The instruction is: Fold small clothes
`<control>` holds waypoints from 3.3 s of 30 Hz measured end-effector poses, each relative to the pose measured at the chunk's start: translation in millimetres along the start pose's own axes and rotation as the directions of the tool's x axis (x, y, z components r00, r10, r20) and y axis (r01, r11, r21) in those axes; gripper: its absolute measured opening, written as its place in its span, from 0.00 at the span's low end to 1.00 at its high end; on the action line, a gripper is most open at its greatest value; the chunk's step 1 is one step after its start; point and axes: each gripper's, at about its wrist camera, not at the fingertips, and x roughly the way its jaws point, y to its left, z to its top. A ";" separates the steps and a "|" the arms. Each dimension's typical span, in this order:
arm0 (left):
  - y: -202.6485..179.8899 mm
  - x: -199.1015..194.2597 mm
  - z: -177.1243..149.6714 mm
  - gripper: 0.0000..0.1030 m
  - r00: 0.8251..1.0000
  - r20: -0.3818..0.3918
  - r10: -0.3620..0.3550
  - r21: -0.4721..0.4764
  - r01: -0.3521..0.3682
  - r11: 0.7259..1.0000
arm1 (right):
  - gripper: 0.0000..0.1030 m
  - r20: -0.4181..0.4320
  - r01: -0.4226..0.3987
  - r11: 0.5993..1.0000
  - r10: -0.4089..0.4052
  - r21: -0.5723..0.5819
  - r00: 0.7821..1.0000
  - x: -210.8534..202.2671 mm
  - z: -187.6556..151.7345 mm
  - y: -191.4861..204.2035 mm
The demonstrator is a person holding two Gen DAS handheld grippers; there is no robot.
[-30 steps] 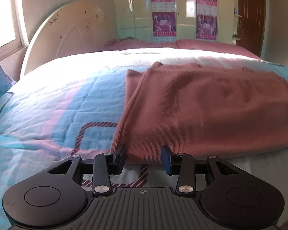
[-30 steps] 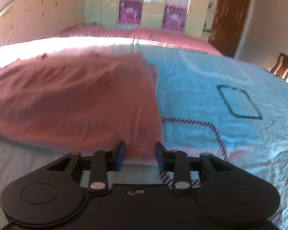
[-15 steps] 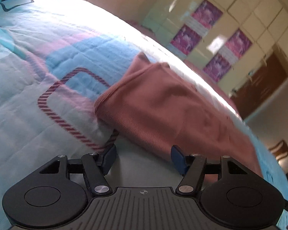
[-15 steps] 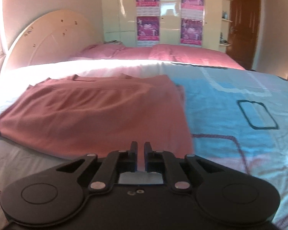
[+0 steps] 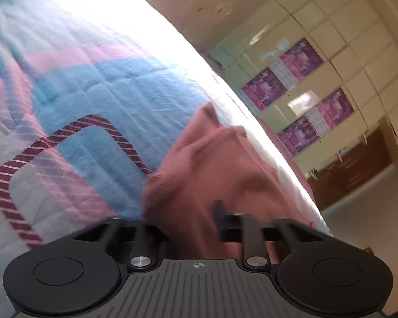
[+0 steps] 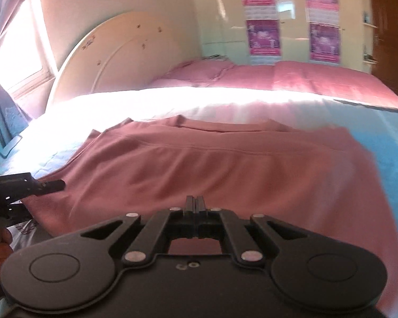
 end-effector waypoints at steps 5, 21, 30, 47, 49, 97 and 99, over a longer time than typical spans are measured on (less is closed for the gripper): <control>-16.0 -13.1 0.3 0.08 0.996 0.071 -0.060 0.056 0.057 0.997 | 0.01 -0.049 -0.022 1.000 0.022 -0.007 0.999 32.9 -1.0 5.1; -49.3 14.8 6.5 0.08 0.987 0.047 0.154 0.193 -0.160 0.968 | 0.00 -0.095 -0.008 0.999 0.004 -0.041 0.995 47.4 -7.0 6.3; -108.6 -9.3 8.5 0.08 0.986 0.075 0.152 0.324 -0.168 0.931 | 0.05 -0.005 -0.068 0.991 0.069 0.111 0.998 23.6 4.9 -27.3; -348.0 21.1 -195.2 0.45 0.906 -0.423 -0.011 0.669 0.320 0.670 | 0.46 0.126 0.059 0.859 -0.142 0.509 0.982 -108.8 -21.9 -218.6; -349.9 1.1 -198.0 0.46 0.895 -0.443 -0.053 0.645 0.359 0.675 | 0.56 0.142 0.036 0.850 -0.129 0.526 0.981 -114.9 -24.5 -226.6; -291.6 69.1 -76.3 0.37 0.941 -0.337 -0.023 0.709 0.270 0.651 | 0.30 -0.008 -0.063 0.856 0.078 0.512 0.997 -22.9 19.9 -272.7; -292.2 74.8 -80.4 0.37 0.941 -0.339 -0.003 0.719 0.261 0.644 | 0.07 -0.017 -0.085 0.853 0.109 0.515 0.994 -12.2 23.3 -277.0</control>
